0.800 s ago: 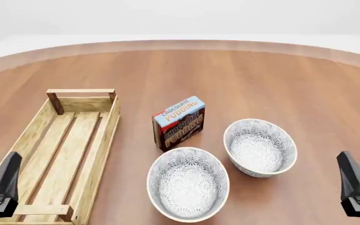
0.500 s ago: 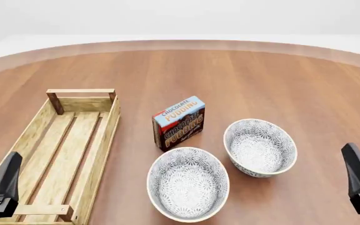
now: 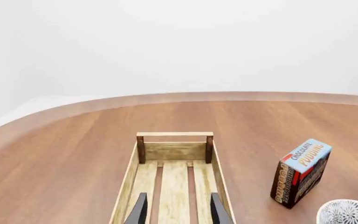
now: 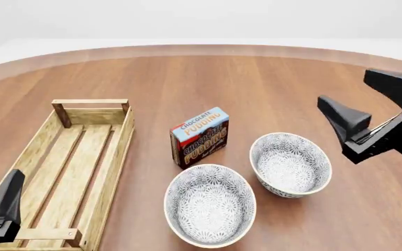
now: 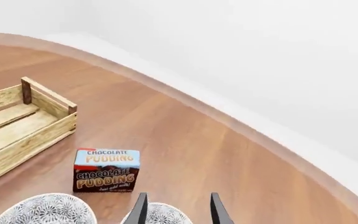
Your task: Stack the left bowl on the right bowl and place them in the tray.
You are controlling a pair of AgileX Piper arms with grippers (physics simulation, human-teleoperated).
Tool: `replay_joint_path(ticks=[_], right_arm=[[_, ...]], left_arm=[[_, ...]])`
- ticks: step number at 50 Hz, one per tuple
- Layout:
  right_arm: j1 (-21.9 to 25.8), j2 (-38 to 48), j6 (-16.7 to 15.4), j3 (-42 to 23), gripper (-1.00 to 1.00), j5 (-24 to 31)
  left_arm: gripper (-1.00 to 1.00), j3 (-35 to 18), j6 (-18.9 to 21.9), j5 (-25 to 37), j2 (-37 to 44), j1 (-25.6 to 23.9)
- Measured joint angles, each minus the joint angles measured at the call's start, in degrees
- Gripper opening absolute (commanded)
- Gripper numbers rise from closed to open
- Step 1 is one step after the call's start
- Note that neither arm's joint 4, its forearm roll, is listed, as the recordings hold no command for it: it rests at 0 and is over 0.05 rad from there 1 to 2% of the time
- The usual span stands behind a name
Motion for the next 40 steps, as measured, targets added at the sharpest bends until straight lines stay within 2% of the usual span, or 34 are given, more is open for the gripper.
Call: replay_joint_path(ticks=[19,29,40], right_arm=[[12.1,26.6,-9.5,-13.0,1.00,-0.5],[14.3,34.2,-12.2,-16.6,1.00,0.8],[14.7,40.9,-14.3,-18.6,1.00,2.2]], left_arm=[[1.00,0.0,0.0,0.0,0.0,0.0],[1.00,0.0,0.0,0.0,0.0,0.0],[1.00,0.0,0.0,0.0,0.0,0.0]])
